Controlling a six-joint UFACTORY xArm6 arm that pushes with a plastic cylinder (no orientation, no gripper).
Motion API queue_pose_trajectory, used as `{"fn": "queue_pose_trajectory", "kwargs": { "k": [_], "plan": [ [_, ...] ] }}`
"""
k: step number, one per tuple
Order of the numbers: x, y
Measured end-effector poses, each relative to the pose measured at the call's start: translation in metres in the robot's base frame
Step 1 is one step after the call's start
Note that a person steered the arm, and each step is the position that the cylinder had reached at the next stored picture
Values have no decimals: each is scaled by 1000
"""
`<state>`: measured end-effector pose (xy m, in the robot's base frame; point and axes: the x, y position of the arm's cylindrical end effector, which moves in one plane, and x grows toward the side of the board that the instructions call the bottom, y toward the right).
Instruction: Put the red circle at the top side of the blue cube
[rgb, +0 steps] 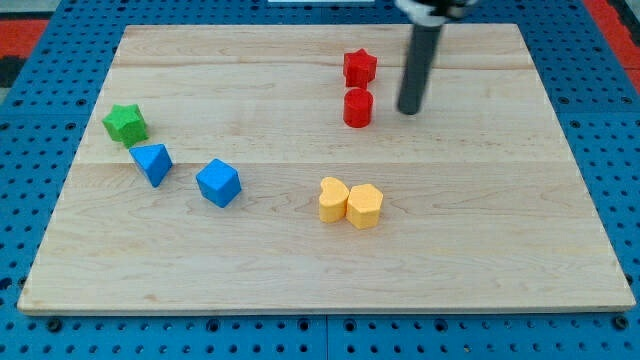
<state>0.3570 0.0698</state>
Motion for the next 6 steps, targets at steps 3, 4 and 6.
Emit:
{"fn": "queue_pose_trajectory", "kwargs": {
  "k": [3, 4, 6],
  "plan": [
    [9, -156],
    [47, -174],
    [3, -229]
  ]
}}
